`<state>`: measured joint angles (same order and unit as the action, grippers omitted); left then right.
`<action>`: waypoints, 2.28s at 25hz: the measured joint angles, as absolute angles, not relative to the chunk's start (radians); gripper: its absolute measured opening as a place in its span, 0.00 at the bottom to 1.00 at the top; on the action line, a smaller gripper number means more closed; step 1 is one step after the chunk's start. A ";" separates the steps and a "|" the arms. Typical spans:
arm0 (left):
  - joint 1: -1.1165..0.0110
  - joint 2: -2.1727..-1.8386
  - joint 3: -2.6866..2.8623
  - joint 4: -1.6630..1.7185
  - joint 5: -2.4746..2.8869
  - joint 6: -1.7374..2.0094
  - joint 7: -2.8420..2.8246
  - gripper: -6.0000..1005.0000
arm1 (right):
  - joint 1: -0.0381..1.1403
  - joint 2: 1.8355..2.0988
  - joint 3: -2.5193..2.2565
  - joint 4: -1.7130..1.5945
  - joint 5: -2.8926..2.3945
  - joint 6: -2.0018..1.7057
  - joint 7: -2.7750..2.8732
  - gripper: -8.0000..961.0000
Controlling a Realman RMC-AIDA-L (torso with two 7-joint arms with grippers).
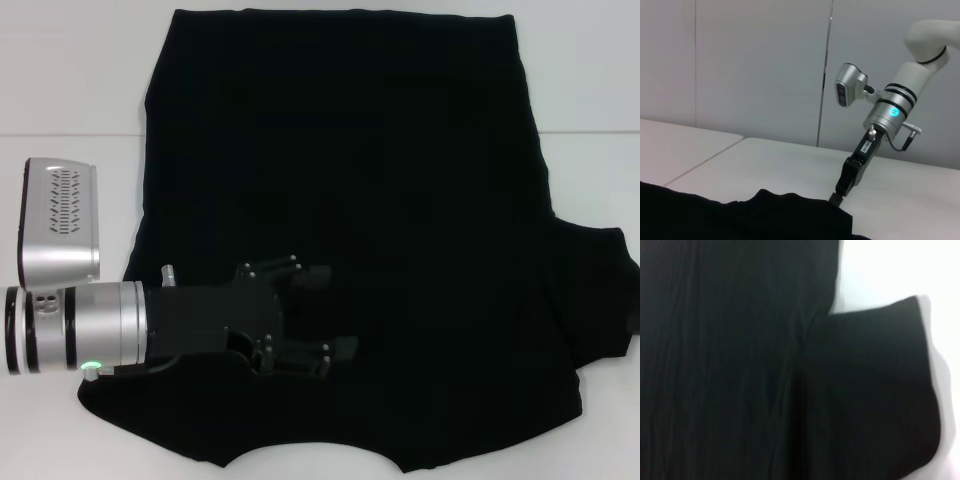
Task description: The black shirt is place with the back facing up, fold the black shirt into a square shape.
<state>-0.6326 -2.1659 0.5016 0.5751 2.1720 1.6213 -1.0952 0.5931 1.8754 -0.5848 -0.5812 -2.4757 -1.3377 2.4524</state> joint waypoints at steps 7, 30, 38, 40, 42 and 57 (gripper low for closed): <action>-0.632 -2.166 0.500 0.565 2.168 1.622 -1.095 0.92 | 0.571 1.864 -0.464 -0.584 -2.473 -1.328 2.378 0.01; -0.630 -2.168 0.490 0.537 2.152 1.623 -1.108 0.92 | 0.642 1.865 -0.437 -0.585 -2.471 -1.220 2.296 0.04; -0.631 -2.167 0.489 0.537 2.152 1.620 -1.119 0.92 | 0.696 1.875 -0.440 -0.585 -2.460 -1.240 2.260 0.06; -0.632 -2.167 0.489 0.537 2.152 1.618 -1.119 0.92 | 0.722 1.885 -0.441 -0.579 -2.456 -1.260 2.239 0.07; -0.633 -2.166 0.489 0.537 2.152 1.617 -1.119 0.92 | 0.750 1.896 -0.451 -0.574 -2.453 -1.278 2.219 0.07; -0.631 -2.164 0.478 0.538 2.152 1.605 -1.120 0.92 | 0.874 1.961 -0.653 -0.572 -2.455 -1.319 2.274 0.11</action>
